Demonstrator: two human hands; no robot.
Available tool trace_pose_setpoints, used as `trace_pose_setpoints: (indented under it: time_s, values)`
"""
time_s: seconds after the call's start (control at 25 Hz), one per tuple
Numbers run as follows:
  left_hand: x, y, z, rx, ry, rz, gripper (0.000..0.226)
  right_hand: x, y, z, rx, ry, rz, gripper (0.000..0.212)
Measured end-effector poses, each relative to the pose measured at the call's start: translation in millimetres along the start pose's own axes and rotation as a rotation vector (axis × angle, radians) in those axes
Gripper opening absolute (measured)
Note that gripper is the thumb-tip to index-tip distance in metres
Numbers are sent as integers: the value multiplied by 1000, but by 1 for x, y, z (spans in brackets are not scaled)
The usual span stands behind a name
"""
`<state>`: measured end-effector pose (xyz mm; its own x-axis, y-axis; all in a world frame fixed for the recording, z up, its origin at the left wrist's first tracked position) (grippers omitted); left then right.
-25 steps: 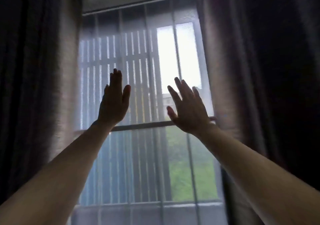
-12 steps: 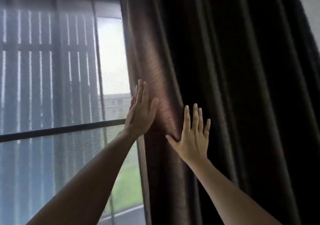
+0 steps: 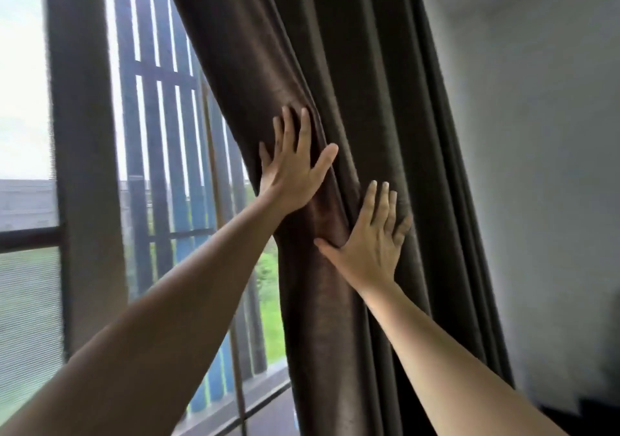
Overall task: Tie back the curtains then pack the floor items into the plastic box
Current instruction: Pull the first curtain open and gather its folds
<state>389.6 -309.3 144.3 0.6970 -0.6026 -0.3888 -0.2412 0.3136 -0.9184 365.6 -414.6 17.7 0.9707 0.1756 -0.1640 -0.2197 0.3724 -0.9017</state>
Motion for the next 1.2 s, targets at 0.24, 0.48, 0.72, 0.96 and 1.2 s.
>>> trace_pose_setpoints:
  time_s: [0.24,0.48,0.72,0.96,1.2]
  values:
    - [63,-36,-10,98,213,57,73,29,-11,-61,64,126,7,130]
    - [151,-69,-37,161,273,2,77,62,-28,-145,91,192,-15,127]
    - [255,-127,-88,176,362,-1,81,96,-90,-247,75,311,-105,129]
    - [342,-164,-117,150,352,-9,85,135,-130,-322,12,398,-170,131]
    - [398,-191,-135,155,358,-4,94,163,-154,-368,-40,378,-161,127]
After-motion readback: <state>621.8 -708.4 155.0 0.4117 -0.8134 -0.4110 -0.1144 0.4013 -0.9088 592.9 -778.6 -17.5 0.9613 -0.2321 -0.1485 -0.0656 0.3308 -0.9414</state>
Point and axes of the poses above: each hand's wrist, its own y-axis away from the middle knuckle, its own x-axis out of the palm, z = x × y, the point moved 4 cm from there along -y, towards the middle knuckle, and after that the axes turned 2 degrees about -z, right-handed, at the moved point
